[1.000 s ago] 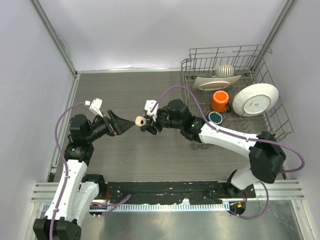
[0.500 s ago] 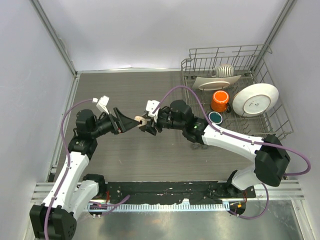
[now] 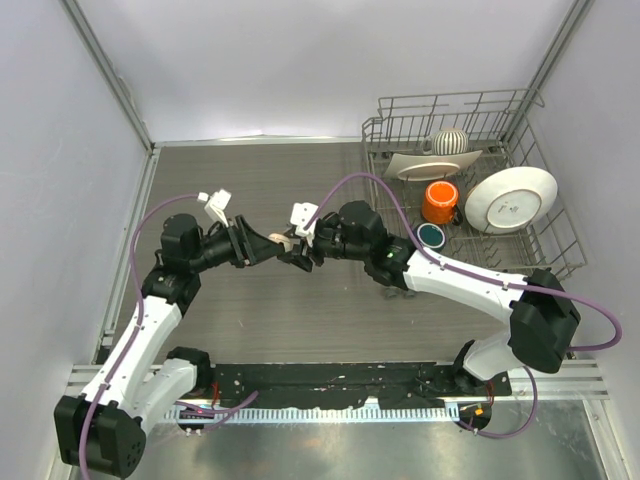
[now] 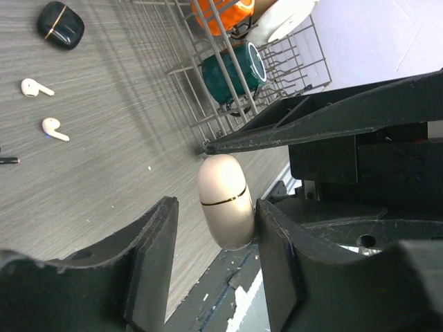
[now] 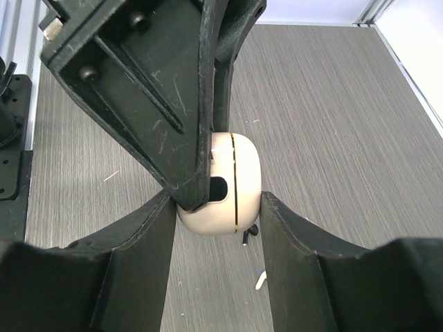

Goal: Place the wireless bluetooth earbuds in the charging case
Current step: Pick up the charging case at the center of the board, then adjust the charging case.

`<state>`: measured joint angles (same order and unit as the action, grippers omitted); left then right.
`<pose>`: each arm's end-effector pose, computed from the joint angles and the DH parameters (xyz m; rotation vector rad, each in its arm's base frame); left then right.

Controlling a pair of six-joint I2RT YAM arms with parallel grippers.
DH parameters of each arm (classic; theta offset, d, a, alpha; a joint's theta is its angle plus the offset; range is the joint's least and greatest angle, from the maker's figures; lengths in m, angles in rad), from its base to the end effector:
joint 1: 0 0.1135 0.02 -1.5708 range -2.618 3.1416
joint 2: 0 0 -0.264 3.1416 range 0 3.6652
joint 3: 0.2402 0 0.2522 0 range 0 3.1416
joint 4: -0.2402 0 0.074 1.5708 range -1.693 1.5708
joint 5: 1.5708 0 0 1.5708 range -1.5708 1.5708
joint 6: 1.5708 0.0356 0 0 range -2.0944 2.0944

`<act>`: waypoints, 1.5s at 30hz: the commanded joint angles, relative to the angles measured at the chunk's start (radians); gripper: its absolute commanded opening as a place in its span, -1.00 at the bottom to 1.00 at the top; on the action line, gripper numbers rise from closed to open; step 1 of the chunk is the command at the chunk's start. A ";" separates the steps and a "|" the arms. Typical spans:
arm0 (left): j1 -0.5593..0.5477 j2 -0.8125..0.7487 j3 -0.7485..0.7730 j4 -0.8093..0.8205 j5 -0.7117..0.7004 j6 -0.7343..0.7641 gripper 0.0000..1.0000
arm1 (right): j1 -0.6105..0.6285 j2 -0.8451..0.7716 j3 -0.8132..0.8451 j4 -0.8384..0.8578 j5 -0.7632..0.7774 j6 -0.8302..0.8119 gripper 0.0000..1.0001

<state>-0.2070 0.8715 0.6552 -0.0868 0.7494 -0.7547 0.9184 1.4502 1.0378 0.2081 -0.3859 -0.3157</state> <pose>0.1885 -0.0644 0.2917 0.0153 2.0196 -1.3361 0.1967 0.2795 0.3107 -1.2775 1.3050 0.7722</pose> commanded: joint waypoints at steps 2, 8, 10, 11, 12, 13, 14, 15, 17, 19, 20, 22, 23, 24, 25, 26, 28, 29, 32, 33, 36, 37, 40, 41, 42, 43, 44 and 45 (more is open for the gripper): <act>-0.006 -0.005 0.044 0.012 0.002 0.009 -0.18 | 0.013 -0.045 -0.001 0.039 -0.007 -0.029 -0.98; -0.008 0.004 0.050 0.013 0.005 0.017 -0.69 | 0.017 -0.059 -0.012 0.030 -0.034 -0.040 -0.98; -0.009 0.001 0.044 0.013 0.005 0.025 -0.89 | 0.017 -0.063 -0.015 0.025 -0.038 -0.045 -0.99; -0.009 -0.002 0.040 0.013 0.004 0.034 -1.00 | 0.017 -0.070 -0.018 0.022 -0.038 -0.046 -0.96; -0.011 -0.008 0.035 0.013 0.002 0.040 -0.99 | 0.019 -0.070 -0.018 0.020 -0.038 -0.043 -0.87; -0.012 -0.014 0.029 0.019 -0.007 0.048 -1.00 | 0.019 -0.073 -0.015 0.020 -0.033 -0.036 -0.73; -0.012 -0.041 0.008 0.031 -0.012 0.064 -1.00 | 0.017 -0.073 -0.009 0.017 -0.028 -0.025 -0.26; -0.014 -0.058 -0.006 0.044 -0.027 0.074 -1.00 | 0.019 -0.076 -0.004 0.010 -0.016 0.012 -0.01; -0.014 -0.112 -0.058 0.080 -0.088 0.094 -0.99 | 0.019 -0.086 0.004 0.010 0.007 0.061 0.30; -0.014 -0.199 -0.097 0.141 -0.119 0.117 -1.00 | 0.019 -0.116 0.002 0.014 0.051 0.137 0.37; -0.014 -0.227 -0.135 0.162 -0.145 0.126 -1.00 | 0.017 -0.126 -0.004 0.016 0.073 0.168 0.46; -0.012 -0.307 -0.167 0.209 -0.171 0.156 -0.99 | 0.017 -0.166 -0.005 0.001 0.128 0.263 0.52; -0.014 -0.327 -0.190 0.219 -0.180 0.175 -0.99 | 0.017 -0.181 -0.001 -0.010 0.140 0.298 0.55; -0.014 -0.366 -0.203 0.234 -0.185 0.205 -1.00 | 0.017 -0.195 0.002 -0.035 0.150 0.328 0.55; -0.012 -0.382 -0.213 0.255 -0.188 0.216 -1.00 | 0.017 -0.214 0.005 -0.041 0.195 0.389 0.56; -0.014 -0.399 -0.226 0.265 -0.194 0.230 -1.00 | 0.016 -0.218 0.019 -0.045 0.221 0.512 0.55; -0.012 -0.428 -0.238 0.297 -0.217 0.242 -1.00 | 0.008 -0.206 0.050 -0.097 0.216 0.646 0.53; -0.014 -0.434 -0.246 0.308 -0.219 0.255 -0.99 | 0.005 -0.199 0.085 -0.117 0.206 0.790 0.50; -0.012 -0.462 -0.296 0.442 -0.200 0.253 -0.99 | 0.007 -0.160 0.096 -0.150 0.179 1.023 0.46; -0.014 -0.468 -0.301 0.455 -0.212 0.253 -1.00 | 0.005 -0.156 0.087 -0.132 0.173 1.173 0.47; -0.012 -0.486 -0.333 0.528 -0.206 0.258 -1.00 | 0.005 -0.142 -0.019 0.107 0.073 1.488 0.47; -0.014 -0.489 -0.342 0.562 -0.199 0.258 -0.99 | 0.007 -0.137 -0.047 0.173 0.062 1.548 0.47; -0.014 -0.514 -0.382 0.651 -0.168 0.281 -0.99 | 0.007 -0.120 -0.108 0.332 0.053 1.687 0.47; -0.012 -0.523 -0.402 0.671 -0.165 0.284 -0.99 | 0.007 -0.119 -0.095 0.291 0.056 1.689 0.48; -0.012 -0.543 -0.410 0.691 -0.168 0.294 -1.00 | 0.007 -0.116 -0.081 0.252 0.059 1.687 0.48; -0.014 -0.552 -0.416 0.691 -0.168 0.299 -1.00 | 0.007 -0.113 -0.065 0.223 0.064 1.676 0.53; -0.014 -0.562 -0.417 0.688 -0.170 0.307 -1.00 | 0.007 -0.111 -0.050 0.194 0.067 1.681 0.54; -0.012 -0.577 -0.417 0.677 -0.170 0.316 -1.00 | 0.007 -0.113 -0.051 0.201 0.070 1.689 0.54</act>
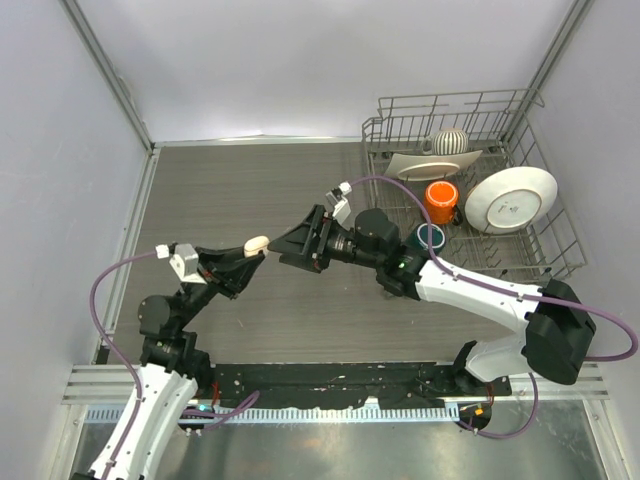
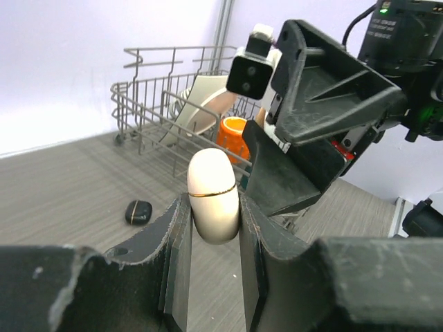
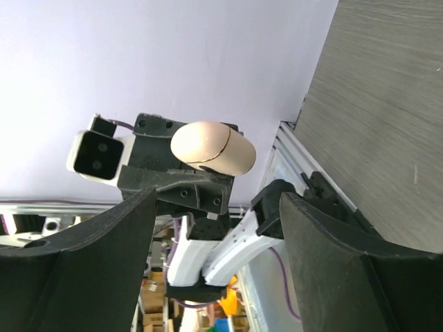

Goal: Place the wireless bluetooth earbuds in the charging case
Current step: Adjust the charging case.

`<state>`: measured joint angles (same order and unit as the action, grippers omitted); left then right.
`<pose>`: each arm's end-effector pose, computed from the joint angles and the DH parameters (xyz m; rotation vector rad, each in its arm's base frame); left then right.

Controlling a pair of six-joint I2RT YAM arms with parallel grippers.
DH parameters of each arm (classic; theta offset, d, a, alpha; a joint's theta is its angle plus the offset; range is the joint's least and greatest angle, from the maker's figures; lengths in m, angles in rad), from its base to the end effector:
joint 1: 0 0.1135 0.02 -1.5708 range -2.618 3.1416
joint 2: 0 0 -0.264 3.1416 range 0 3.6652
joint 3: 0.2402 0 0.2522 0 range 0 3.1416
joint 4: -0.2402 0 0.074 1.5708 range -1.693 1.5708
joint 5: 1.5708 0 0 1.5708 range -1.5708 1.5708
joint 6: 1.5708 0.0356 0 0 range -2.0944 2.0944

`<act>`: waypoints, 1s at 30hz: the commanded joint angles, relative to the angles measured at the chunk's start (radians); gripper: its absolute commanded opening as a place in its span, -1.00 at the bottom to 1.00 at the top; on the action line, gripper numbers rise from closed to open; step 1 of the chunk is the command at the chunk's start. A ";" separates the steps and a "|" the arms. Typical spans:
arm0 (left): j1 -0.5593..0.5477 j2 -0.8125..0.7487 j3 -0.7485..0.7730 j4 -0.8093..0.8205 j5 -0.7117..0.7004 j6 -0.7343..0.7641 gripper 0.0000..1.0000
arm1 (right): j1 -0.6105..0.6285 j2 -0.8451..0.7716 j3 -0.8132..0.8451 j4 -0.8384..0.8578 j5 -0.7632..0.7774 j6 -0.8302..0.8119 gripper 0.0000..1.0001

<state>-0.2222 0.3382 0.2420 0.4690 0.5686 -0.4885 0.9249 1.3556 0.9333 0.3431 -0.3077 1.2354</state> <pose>0.1103 -0.0446 0.2752 0.3530 1.2692 -0.9490 0.1835 0.2614 0.3172 0.0264 2.0315 1.7856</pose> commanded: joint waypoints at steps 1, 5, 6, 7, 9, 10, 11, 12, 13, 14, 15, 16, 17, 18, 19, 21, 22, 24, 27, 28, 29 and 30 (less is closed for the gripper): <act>0.003 -0.047 -0.004 0.115 0.011 0.053 -1.00 | 0.000 -0.021 0.049 0.076 0.007 0.166 0.55; 0.001 -0.056 -0.018 0.123 0.011 0.054 -1.00 | 0.002 -0.026 0.036 0.087 0.039 0.238 0.57; 0.001 -0.054 -0.021 0.140 0.013 0.050 -1.00 | 0.002 -0.021 0.047 0.058 0.042 0.252 0.58; 0.001 -0.047 -0.026 0.149 0.014 0.041 -1.00 | 0.002 -0.010 0.059 0.028 0.042 0.260 0.58; 0.001 -0.036 -0.024 0.164 0.016 0.036 -1.00 | 0.008 0.000 0.082 0.008 0.035 0.277 0.58; 0.001 -0.028 -0.023 0.169 0.020 0.034 -1.00 | 0.011 0.002 0.082 0.010 0.038 0.291 0.58; 0.003 -0.024 -0.021 0.174 0.020 0.031 -1.00 | 0.014 0.008 0.085 0.029 0.039 0.298 0.58; 0.001 -0.022 -0.024 0.181 0.020 0.030 -1.00 | 0.020 0.011 0.090 0.031 0.038 0.306 0.58; 0.001 -0.016 -0.024 0.187 0.023 0.031 -1.00 | 0.023 0.016 0.096 0.030 0.041 0.306 0.57; 0.003 -0.010 -0.024 0.191 0.025 0.030 -1.00 | 0.026 0.023 0.104 0.028 0.045 0.308 0.57; 0.003 -0.007 -0.024 0.198 0.025 0.028 -1.00 | 0.031 0.031 0.108 0.022 0.048 0.318 0.54; 0.001 -0.002 -0.026 0.203 0.027 0.027 -1.00 | 0.032 0.034 0.113 0.014 0.050 0.323 0.51; 0.001 0.002 -0.026 0.209 0.028 0.022 -1.00 | 0.035 0.048 0.117 0.010 0.050 0.329 0.46; 0.001 0.007 -0.026 0.217 0.030 0.019 -1.00 | 0.040 0.054 0.121 0.010 0.045 0.338 0.44; 0.001 0.008 -0.027 0.221 0.031 0.016 -1.00 | 0.038 0.060 0.122 0.010 0.044 0.345 0.43; 0.001 0.013 -0.026 0.230 0.036 0.010 -1.00 | 0.043 0.074 0.128 -0.007 0.047 0.346 0.44; 0.003 0.016 -0.026 0.232 0.037 0.011 -1.00 | 0.042 0.077 0.131 -0.013 0.047 0.348 0.43; 0.003 0.018 -0.026 0.237 0.042 0.010 -1.00 | 0.043 0.086 0.136 -0.015 0.048 0.348 0.43; 0.001 0.022 -0.026 0.246 0.056 0.005 -1.00 | 0.043 0.097 0.139 -0.006 0.053 0.351 0.43; 0.001 0.022 -0.026 0.247 0.059 0.004 -1.00 | 0.043 0.100 0.140 -0.006 0.053 0.355 0.42; 0.003 0.024 -0.026 0.250 0.062 0.002 -1.00 | 0.043 0.103 0.142 -0.001 0.052 0.357 0.42; 0.001 0.024 -0.026 0.250 0.065 0.002 -1.00 | 0.045 0.106 0.144 0.003 0.048 0.358 0.39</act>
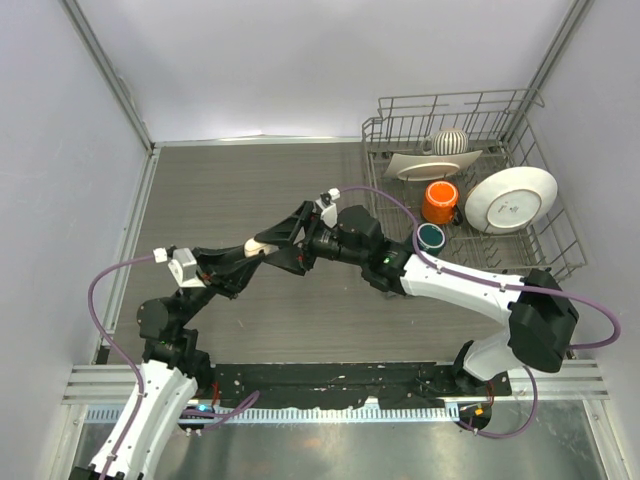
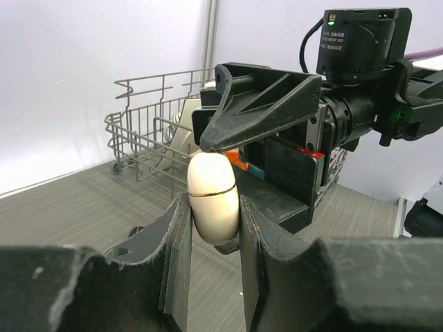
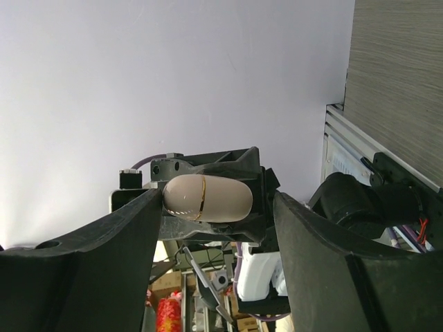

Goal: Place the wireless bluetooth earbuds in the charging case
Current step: Adjust the charging case.

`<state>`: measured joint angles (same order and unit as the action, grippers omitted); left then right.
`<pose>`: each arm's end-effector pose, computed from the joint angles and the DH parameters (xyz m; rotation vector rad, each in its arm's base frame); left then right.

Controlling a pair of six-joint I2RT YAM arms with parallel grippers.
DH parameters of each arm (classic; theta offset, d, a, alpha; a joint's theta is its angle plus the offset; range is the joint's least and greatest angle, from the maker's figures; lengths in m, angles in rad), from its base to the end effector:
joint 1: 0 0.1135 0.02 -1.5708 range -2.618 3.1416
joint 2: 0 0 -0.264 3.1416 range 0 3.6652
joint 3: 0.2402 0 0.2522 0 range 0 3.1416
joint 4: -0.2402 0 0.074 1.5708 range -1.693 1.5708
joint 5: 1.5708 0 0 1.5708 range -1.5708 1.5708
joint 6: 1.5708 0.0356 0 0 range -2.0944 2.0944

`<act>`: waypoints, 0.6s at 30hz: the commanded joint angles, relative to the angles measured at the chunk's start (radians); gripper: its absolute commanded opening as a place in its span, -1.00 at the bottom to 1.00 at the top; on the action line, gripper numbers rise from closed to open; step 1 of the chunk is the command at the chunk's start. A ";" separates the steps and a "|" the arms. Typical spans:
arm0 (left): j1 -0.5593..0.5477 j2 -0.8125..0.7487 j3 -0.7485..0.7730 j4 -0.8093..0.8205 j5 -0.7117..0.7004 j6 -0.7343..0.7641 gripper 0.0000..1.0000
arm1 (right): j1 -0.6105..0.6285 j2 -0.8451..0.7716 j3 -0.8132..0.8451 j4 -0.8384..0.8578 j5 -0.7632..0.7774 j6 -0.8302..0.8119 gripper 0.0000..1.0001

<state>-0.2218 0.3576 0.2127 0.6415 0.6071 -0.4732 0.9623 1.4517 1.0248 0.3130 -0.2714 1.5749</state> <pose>0.1073 -0.0450 0.2791 0.4281 1.1424 -0.9355 0.1888 0.2877 0.3165 0.4052 2.1642 1.9503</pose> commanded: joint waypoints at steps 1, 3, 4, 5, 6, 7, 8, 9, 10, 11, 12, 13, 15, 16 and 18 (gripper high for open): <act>0.001 0.004 0.002 0.076 0.026 -0.013 -1.00 | 0.007 0.015 0.052 0.038 0.006 0.022 0.38; 0.001 0.004 -0.001 0.075 0.019 -0.013 -1.00 | 0.007 0.015 0.050 0.055 -0.002 0.030 0.29; 0.002 0.004 -0.003 0.075 0.016 -0.010 -1.00 | 0.009 0.018 0.052 0.061 -0.006 0.031 0.27; 0.001 0.006 -0.004 0.073 0.013 -0.010 -1.00 | 0.012 0.018 0.051 0.069 -0.011 0.033 0.25; 0.002 0.004 -0.001 0.070 0.014 -0.012 -1.00 | 0.012 0.018 0.050 0.070 -0.014 0.037 0.19; 0.002 0.009 0.004 0.066 0.016 -0.016 -1.00 | 0.013 0.016 0.043 0.078 -0.018 0.042 0.15; 0.002 0.014 0.008 0.038 0.014 -0.015 -1.00 | 0.013 0.015 0.038 0.102 -0.026 0.046 0.12; 0.002 0.017 0.019 0.023 0.016 -0.015 -1.00 | 0.015 0.015 0.035 0.113 -0.028 0.057 0.06; 0.002 0.024 0.022 0.015 0.020 -0.013 -0.99 | 0.015 0.013 0.029 0.123 -0.028 0.063 0.03; 0.002 0.027 0.024 0.012 0.020 -0.013 -1.00 | 0.015 0.010 0.027 0.126 -0.029 0.063 -0.09; 0.001 0.030 0.028 0.007 0.020 -0.015 -0.99 | 0.018 0.010 0.027 0.127 -0.028 0.062 -0.17; 0.001 0.035 0.030 0.003 0.019 -0.018 -0.99 | 0.019 0.009 0.024 0.127 -0.025 0.062 -0.24; 0.001 0.044 0.046 -0.031 0.017 -0.025 -0.90 | 0.021 0.006 0.021 0.135 -0.022 0.050 -0.59; 0.001 0.049 0.053 -0.048 0.016 -0.028 -0.84 | 0.021 0.006 0.021 0.133 -0.020 0.034 -0.66; 0.001 0.058 0.065 -0.074 0.019 -0.047 -0.73 | 0.021 0.004 0.021 0.127 -0.014 0.016 -0.87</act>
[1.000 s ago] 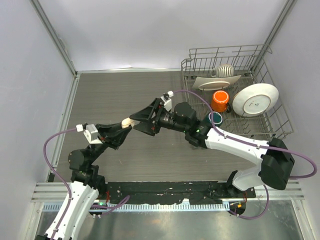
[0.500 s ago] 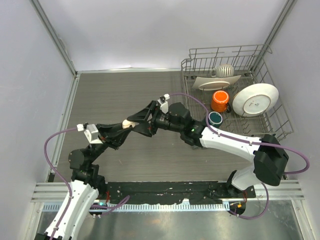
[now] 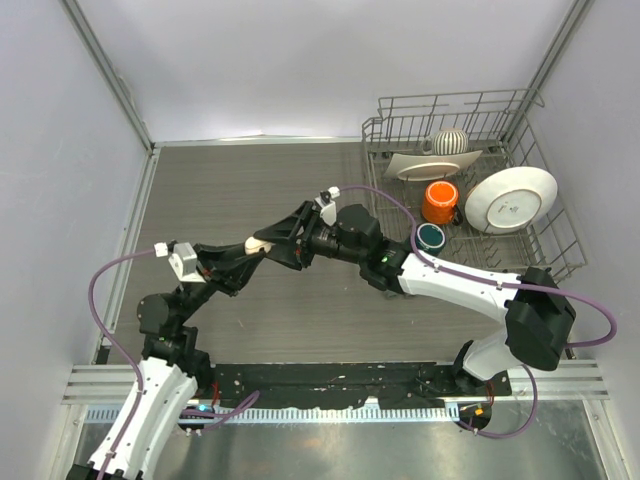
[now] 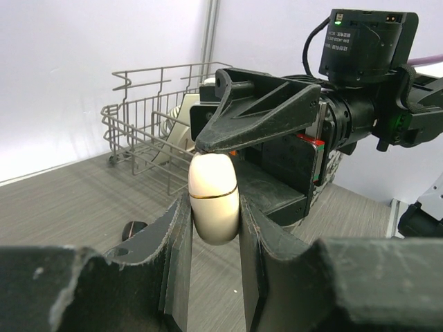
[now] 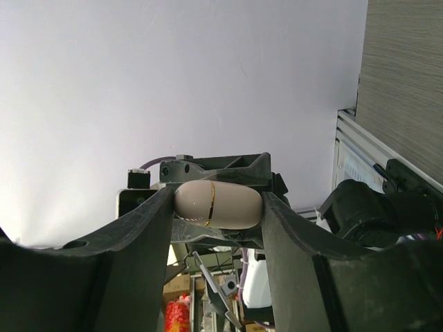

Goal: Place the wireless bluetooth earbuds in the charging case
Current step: Adjust the charging case.

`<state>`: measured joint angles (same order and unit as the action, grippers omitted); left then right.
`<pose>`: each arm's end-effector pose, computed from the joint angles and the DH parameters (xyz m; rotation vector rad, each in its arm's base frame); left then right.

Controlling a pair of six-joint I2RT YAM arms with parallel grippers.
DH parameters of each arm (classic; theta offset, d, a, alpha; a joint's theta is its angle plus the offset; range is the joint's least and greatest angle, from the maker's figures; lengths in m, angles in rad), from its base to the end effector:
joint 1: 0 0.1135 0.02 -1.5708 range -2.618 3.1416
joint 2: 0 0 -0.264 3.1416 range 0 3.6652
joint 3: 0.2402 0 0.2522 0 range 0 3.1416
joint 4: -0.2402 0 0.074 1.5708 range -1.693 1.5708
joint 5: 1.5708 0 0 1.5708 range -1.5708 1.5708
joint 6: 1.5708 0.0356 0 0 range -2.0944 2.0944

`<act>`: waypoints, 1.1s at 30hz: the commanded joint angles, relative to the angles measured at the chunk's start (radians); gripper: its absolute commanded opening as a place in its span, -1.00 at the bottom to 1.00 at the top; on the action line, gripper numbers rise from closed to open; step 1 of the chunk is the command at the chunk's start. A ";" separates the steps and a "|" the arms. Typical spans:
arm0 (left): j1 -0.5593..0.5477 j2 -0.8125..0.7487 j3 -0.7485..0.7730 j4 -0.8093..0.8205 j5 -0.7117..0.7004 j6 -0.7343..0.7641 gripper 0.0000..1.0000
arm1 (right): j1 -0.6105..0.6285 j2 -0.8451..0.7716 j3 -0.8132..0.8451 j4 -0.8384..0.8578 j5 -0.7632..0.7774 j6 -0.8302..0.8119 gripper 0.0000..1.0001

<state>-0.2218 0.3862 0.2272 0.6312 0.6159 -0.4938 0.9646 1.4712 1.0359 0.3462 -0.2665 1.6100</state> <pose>0.1112 -0.0462 0.2803 0.4193 1.1734 -0.9620 0.1912 0.2922 0.3177 0.4360 2.1432 1.9877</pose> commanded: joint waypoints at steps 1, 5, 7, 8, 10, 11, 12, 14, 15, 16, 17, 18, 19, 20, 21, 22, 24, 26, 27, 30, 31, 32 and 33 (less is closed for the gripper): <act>0.001 0.033 0.052 -0.065 0.010 -0.037 -0.69 | 0.020 -0.014 0.009 0.090 -0.016 -0.044 -0.94; 0.001 0.039 0.064 -0.084 0.004 -0.074 -0.60 | 0.023 -0.009 0.003 0.063 -0.005 -0.073 -0.98; 0.001 0.049 0.066 -0.077 0.015 -0.089 -0.61 | 0.023 -0.006 -0.002 0.062 -0.002 -0.081 -0.98; 0.001 0.051 0.067 -0.077 0.012 -0.095 -0.56 | 0.023 -0.003 -0.002 0.054 0.001 -0.096 -0.98; 0.001 0.059 0.070 -0.074 0.007 -0.115 -0.53 | 0.026 -0.003 0.001 0.034 0.004 -0.108 -0.98; 0.002 0.062 0.070 -0.059 0.011 -0.118 -0.52 | 0.026 0.001 0.001 0.034 0.009 -0.111 -0.98; 0.002 0.063 0.064 -0.051 0.013 -0.121 -0.50 | 0.028 0.000 0.000 0.034 0.009 -0.116 -0.98; 0.001 0.065 0.063 -0.033 0.016 -0.129 -0.39 | 0.029 0.005 -0.005 0.034 0.013 -0.119 -0.98; 0.001 0.065 0.058 -0.027 0.016 -0.129 -0.35 | 0.028 0.005 -0.007 0.033 0.015 -0.121 -0.98; 0.002 0.062 0.057 -0.016 0.018 -0.130 -0.32 | 0.029 0.006 -0.010 0.033 0.016 -0.121 -0.98; 0.001 0.056 0.054 -0.010 0.019 -0.131 -0.26 | 0.029 0.008 -0.008 0.033 0.015 -0.121 -0.98; 0.001 0.051 0.051 -0.005 0.021 -0.129 -0.22 | 0.029 0.009 -0.008 0.033 0.016 -0.121 -0.98; 0.001 0.048 0.047 0.005 0.022 -0.129 -0.21 | 0.029 0.009 -0.008 0.034 0.015 -0.119 -0.98; 0.001 0.040 0.043 0.013 0.025 -0.129 -0.21 | 0.029 0.011 -0.008 0.036 0.016 -0.117 -0.98; 0.001 0.036 0.035 0.021 0.028 -0.127 -0.21 | 0.029 0.011 -0.008 0.037 0.016 -0.117 -0.98; 0.002 0.033 0.032 0.030 0.031 -0.126 -0.20 | 0.029 0.012 -0.007 0.036 0.018 -0.119 -0.98; 0.002 0.020 0.015 0.048 0.047 -0.117 -0.28 | 0.029 0.011 -0.010 0.040 0.023 -0.114 -0.98; 0.002 0.010 0.001 0.053 0.051 -0.104 -0.36 | 0.029 0.011 -0.014 0.051 0.023 -0.108 -0.98; 0.002 -0.003 -0.005 0.055 0.053 -0.089 -0.36 | 0.029 0.011 -0.017 0.063 0.026 -0.102 -0.98; -0.001 -0.036 -0.051 0.096 0.026 -0.069 -0.25 | 0.029 0.009 -0.030 0.099 0.027 -0.088 -0.98; -0.001 -0.049 -0.064 0.137 0.003 -0.065 -0.19 | 0.029 0.008 -0.027 0.099 0.029 -0.088 -0.98; -0.001 -0.062 -0.078 0.136 -0.027 -0.057 -0.11 | 0.029 0.005 -0.024 0.102 0.029 -0.087 -0.98; -0.001 -0.078 -0.084 0.131 -0.069 -0.051 -0.06 | 0.031 0.003 -0.020 0.105 0.029 -0.088 -0.98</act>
<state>-0.2203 0.3557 0.1753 0.6655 0.6323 -0.5850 0.9966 1.4879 1.0031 0.3614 -0.2543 1.5177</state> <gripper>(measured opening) 0.430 0.551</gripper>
